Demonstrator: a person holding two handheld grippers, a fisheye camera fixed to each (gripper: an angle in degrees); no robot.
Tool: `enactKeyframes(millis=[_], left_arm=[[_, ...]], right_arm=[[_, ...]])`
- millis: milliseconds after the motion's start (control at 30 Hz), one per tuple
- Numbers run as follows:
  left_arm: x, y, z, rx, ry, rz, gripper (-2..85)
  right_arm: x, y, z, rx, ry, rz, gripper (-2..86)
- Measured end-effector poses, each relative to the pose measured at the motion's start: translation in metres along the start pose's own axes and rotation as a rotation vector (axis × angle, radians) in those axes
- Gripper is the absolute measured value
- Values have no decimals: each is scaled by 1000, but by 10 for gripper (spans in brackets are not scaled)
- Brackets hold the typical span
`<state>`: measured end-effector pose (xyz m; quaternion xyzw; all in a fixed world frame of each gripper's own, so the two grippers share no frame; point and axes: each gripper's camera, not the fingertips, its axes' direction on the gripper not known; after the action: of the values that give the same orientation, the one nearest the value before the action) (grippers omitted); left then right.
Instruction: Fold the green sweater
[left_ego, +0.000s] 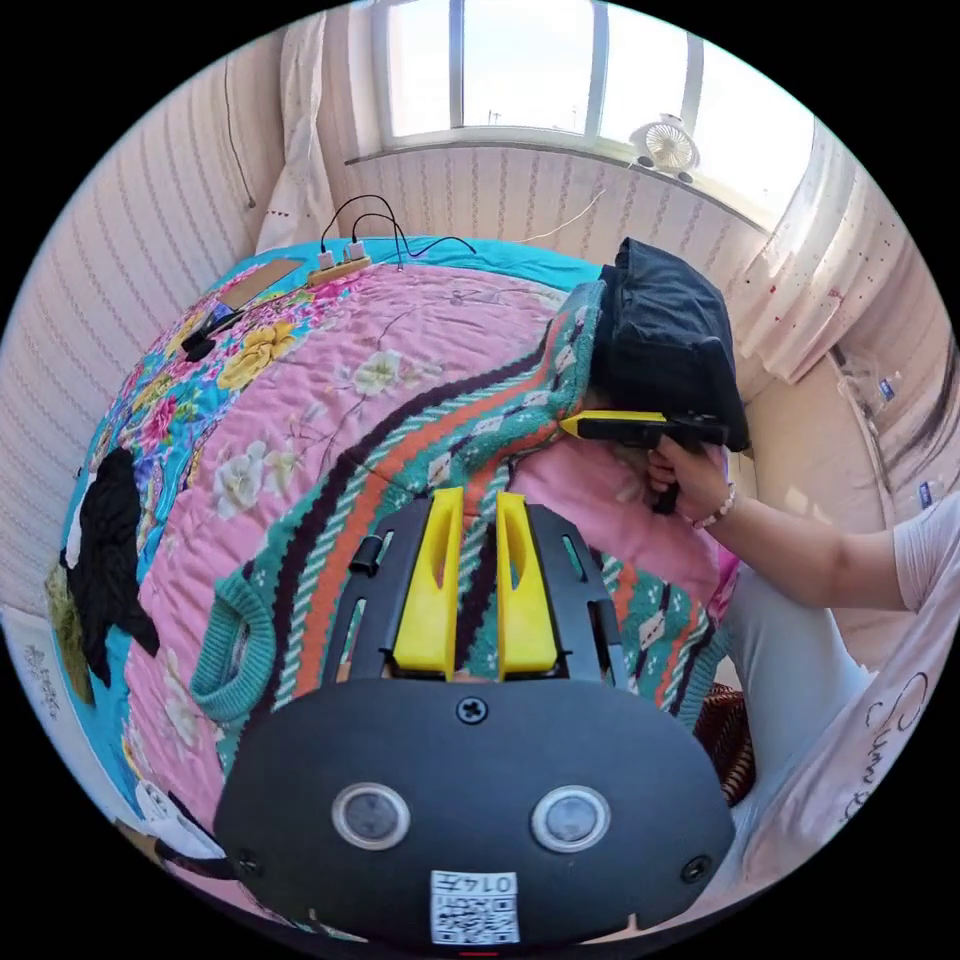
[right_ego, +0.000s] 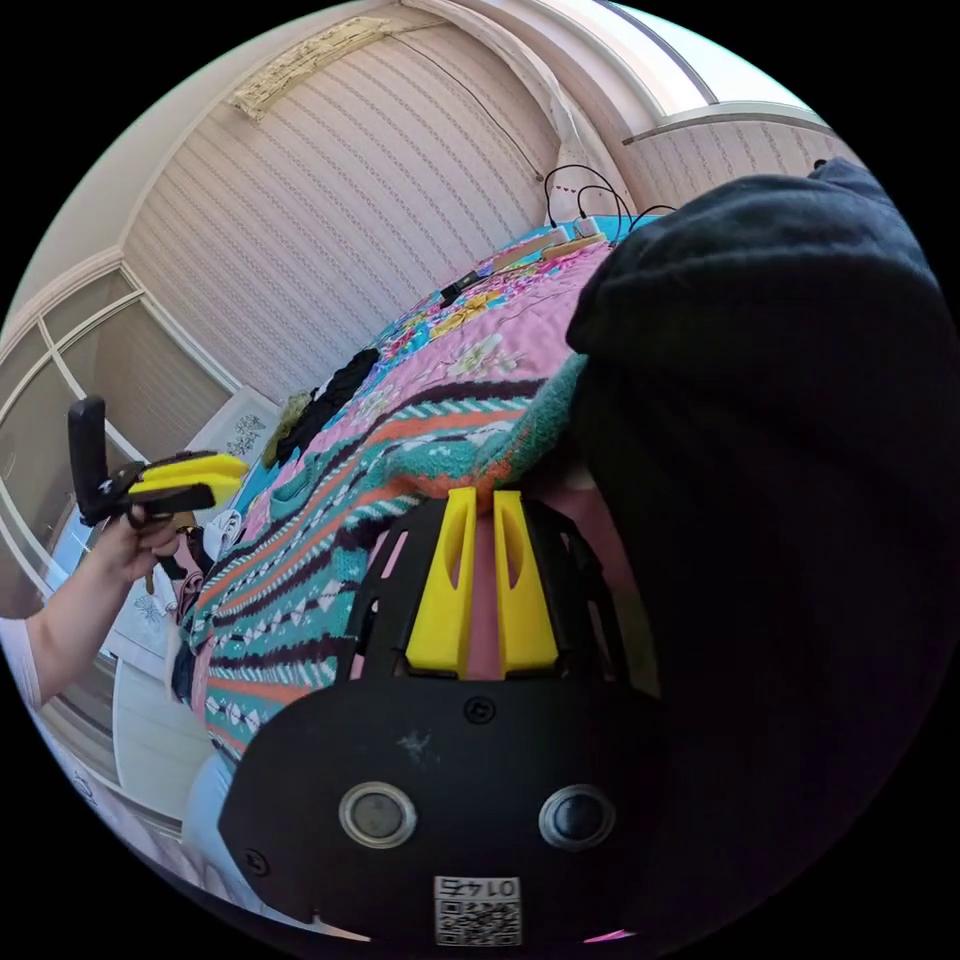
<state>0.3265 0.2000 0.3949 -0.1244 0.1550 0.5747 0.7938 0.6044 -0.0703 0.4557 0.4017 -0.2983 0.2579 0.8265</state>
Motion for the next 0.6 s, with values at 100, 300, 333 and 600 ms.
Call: enactKeyframes(millis=[100,300,333,600], left_arm=[[6,-66,40,-28,-62,49,64],[24,-163,123,-166,-133,166,80],[25,-170,132,-184,-130,171,80],[49,-190,189,-262,-200,409,20]], right_arm=[[3,-3,1,-16,22,-11,17],[11,-11,1,-56,-7,2,15],[11,-12,0,-58,-10,2,15],[-5,-18,-4,-48,29,-62,17]])
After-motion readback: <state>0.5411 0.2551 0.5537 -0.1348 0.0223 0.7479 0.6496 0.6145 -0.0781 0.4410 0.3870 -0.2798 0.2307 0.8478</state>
